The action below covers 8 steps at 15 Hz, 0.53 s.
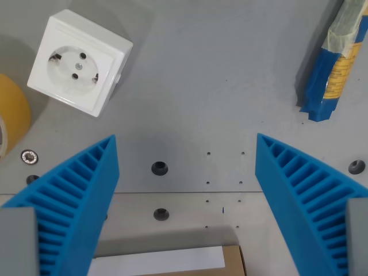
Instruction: Pick up the blue bag
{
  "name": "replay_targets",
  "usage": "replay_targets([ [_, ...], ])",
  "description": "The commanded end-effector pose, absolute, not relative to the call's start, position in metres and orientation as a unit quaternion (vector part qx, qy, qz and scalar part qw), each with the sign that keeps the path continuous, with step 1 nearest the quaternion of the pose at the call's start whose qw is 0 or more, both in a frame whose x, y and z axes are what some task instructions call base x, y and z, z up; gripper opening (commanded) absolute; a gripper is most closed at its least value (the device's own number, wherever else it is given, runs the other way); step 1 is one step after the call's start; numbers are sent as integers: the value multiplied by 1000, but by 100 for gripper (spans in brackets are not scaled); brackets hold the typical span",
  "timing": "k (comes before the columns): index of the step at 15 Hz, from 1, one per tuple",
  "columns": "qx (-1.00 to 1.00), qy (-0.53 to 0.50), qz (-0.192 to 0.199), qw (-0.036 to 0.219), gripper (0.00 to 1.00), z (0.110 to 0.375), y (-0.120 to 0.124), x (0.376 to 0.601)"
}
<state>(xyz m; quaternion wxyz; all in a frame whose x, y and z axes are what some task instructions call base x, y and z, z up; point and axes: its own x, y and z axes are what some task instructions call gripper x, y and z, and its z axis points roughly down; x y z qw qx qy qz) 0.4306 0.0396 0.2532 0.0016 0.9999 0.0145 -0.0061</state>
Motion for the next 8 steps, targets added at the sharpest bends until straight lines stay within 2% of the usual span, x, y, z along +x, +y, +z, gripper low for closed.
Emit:
replay_targets([
  [1, 1000, 14, -4, 2, 100, 255, 40, 431],
  [8, 1000, -25, 6, 0, 100, 248, 28, 434],
])
